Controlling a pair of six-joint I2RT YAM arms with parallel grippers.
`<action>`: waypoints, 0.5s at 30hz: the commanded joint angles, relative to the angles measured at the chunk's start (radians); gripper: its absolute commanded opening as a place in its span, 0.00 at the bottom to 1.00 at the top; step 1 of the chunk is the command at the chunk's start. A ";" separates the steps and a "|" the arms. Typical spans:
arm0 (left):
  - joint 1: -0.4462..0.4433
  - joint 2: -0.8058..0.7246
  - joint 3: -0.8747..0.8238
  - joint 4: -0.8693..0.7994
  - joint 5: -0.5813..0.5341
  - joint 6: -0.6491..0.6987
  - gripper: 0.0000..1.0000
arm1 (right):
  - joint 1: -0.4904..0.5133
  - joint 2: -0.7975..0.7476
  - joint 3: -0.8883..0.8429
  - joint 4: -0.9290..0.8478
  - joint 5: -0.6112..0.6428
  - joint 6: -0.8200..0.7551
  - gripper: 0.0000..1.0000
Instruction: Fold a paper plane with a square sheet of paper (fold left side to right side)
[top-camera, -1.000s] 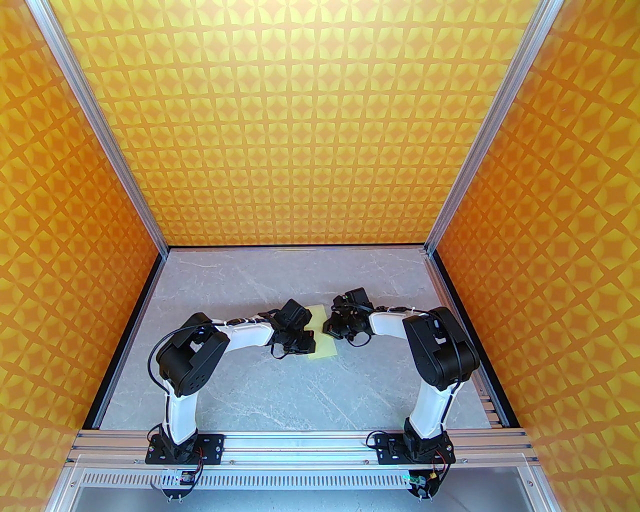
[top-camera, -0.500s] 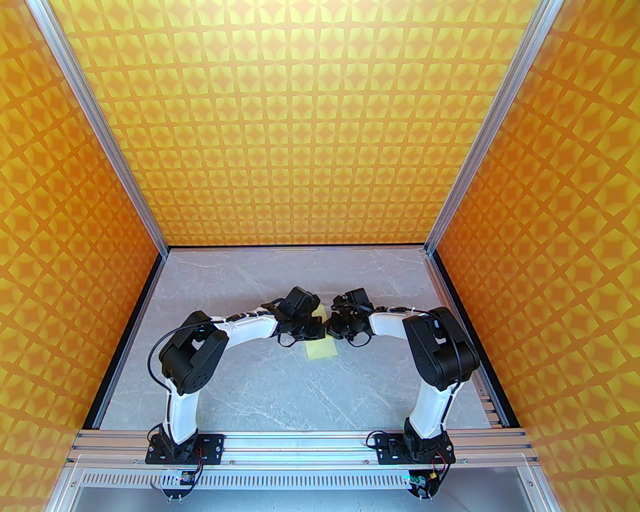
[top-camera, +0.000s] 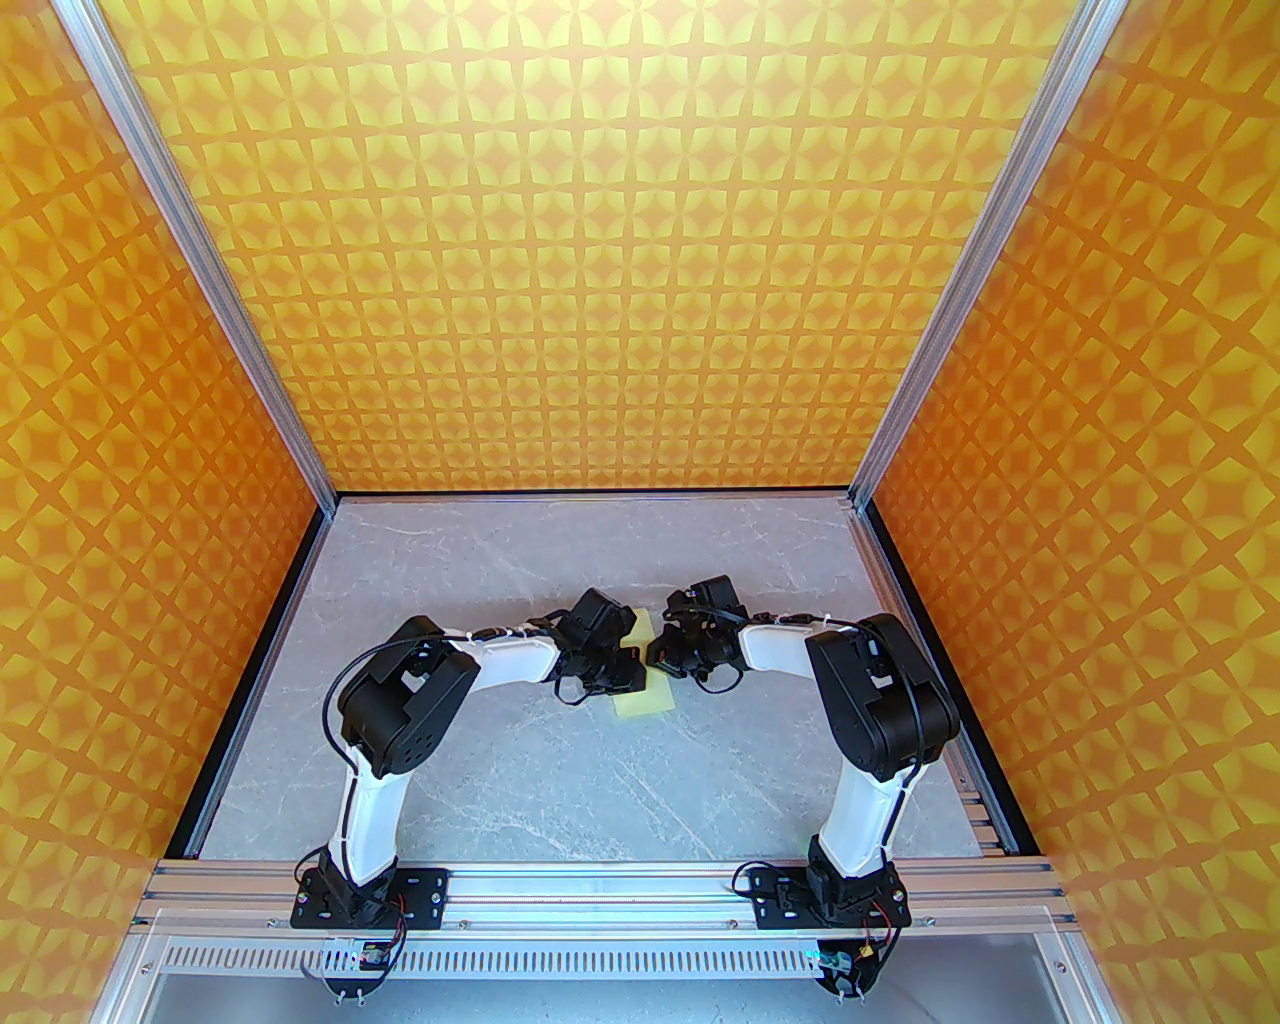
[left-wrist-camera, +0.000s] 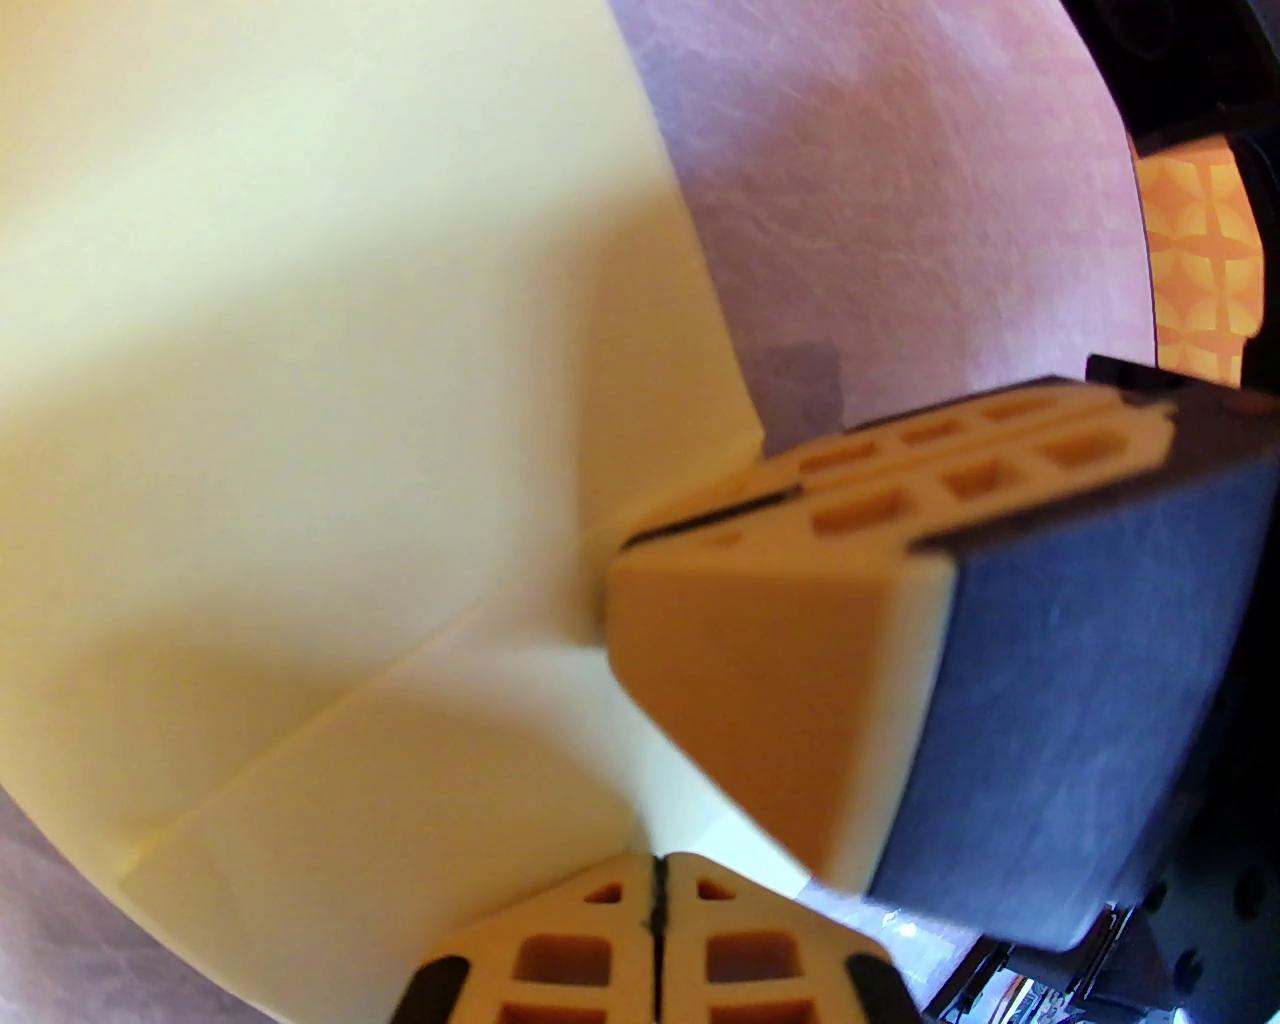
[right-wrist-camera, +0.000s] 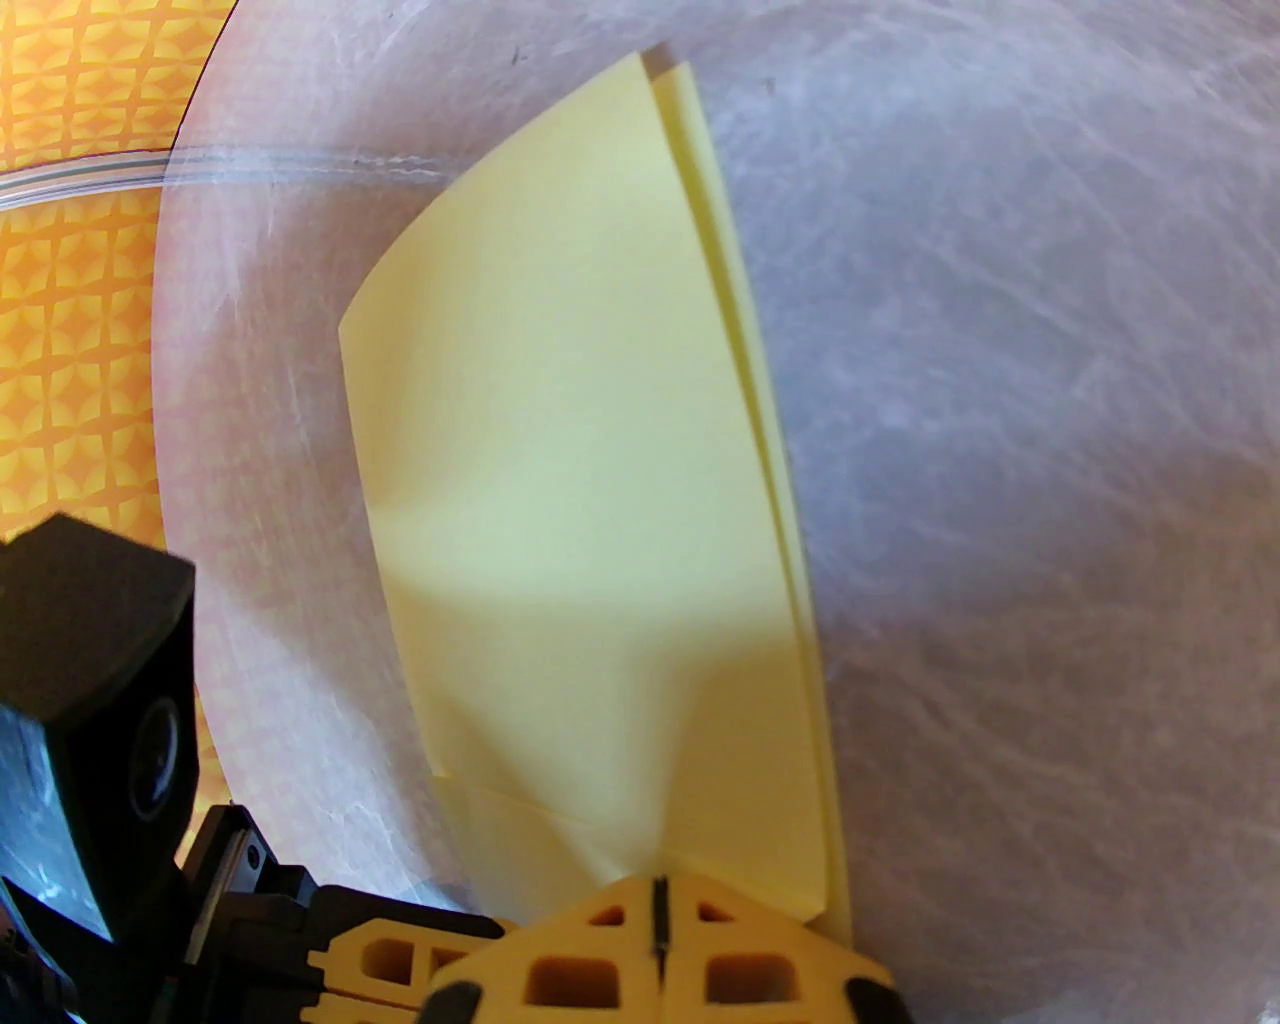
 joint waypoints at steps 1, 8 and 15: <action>-0.006 -0.042 -0.086 -0.078 0.006 -0.006 0.04 | -0.001 0.054 -0.016 -0.063 0.103 -0.010 0.00; -0.014 -0.121 -0.197 -0.088 0.009 -0.002 0.04 | -0.002 0.065 -0.001 -0.066 0.108 -0.007 0.00; -0.017 -0.200 -0.271 -0.089 0.009 0.000 0.04 | -0.003 0.060 0.005 -0.066 0.092 -0.010 0.00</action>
